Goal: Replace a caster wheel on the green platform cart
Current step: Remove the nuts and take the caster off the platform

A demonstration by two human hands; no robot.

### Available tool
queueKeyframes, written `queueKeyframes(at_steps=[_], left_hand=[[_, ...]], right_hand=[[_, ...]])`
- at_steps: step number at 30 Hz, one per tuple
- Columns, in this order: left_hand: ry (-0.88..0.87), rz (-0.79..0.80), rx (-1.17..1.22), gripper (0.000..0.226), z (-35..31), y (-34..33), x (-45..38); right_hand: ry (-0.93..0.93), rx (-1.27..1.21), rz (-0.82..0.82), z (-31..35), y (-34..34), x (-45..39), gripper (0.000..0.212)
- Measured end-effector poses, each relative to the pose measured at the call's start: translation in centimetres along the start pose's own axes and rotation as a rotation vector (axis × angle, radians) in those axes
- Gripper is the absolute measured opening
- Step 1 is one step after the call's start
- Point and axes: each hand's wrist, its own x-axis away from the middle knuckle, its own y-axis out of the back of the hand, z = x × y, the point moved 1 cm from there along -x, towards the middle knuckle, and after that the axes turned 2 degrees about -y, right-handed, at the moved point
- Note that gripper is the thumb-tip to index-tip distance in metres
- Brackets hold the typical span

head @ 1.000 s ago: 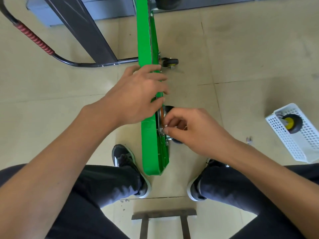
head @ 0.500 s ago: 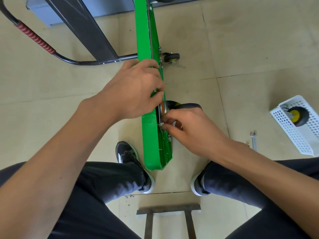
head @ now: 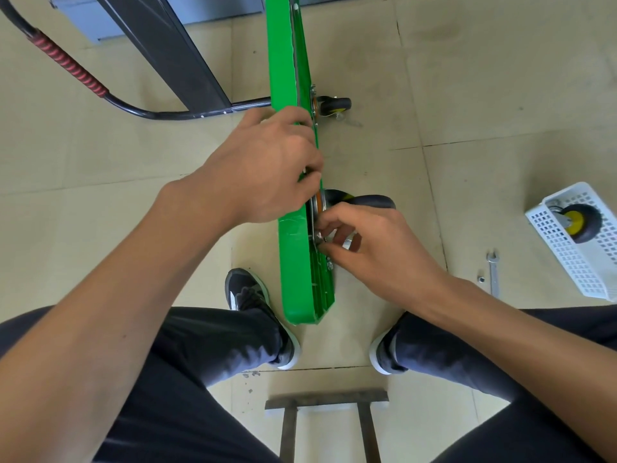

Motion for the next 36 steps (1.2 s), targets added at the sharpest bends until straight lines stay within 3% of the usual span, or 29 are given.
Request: queueKeyframes(at_steps=[4,9,14,18,21,26,36], left_hand=[[-0.001,-0.005,-0.006,0.035,-0.08,0.09,-0.03],[-0.005,-0.005,-0.008,0.036,-0.06,0.10,-0.06],[-0.008,-0.003,-0.014,0.036,0.01,-0.01,-0.11],[-0.005,-0.007,-0.011,0.037,-0.04,0.03,-0.16],[-0.008,-0.005,-0.013,0.036,0.01,-0.06,-0.15],[-0.006,-0.001,-0.003,0.035,0.05,-0.09,-0.11],[-0.012,0.012,-0.002,0.038,0.12,-0.13,-0.16]], right_hand=[[-0.111,-0.034,-0.067,0.20,-0.25,0.13,0.010],[-0.243,0.029,0.080,-0.25,-0.42,-0.20,0.048],[-0.266,-0.105,0.090,-0.37,-0.56,-0.25,0.036],[-0.292,-0.199,0.073,-0.63,-0.42,-0.29,0.004],[-0.295,-0.230,0.067,-0.49,-0.49,-0.22,0.013],[-0.342,-0.345,0.024,0.31,-0.53,-0.28,0.005],[-0.237,-0.255,-0.016,0.18,-0.33,-0.05,0.019]])
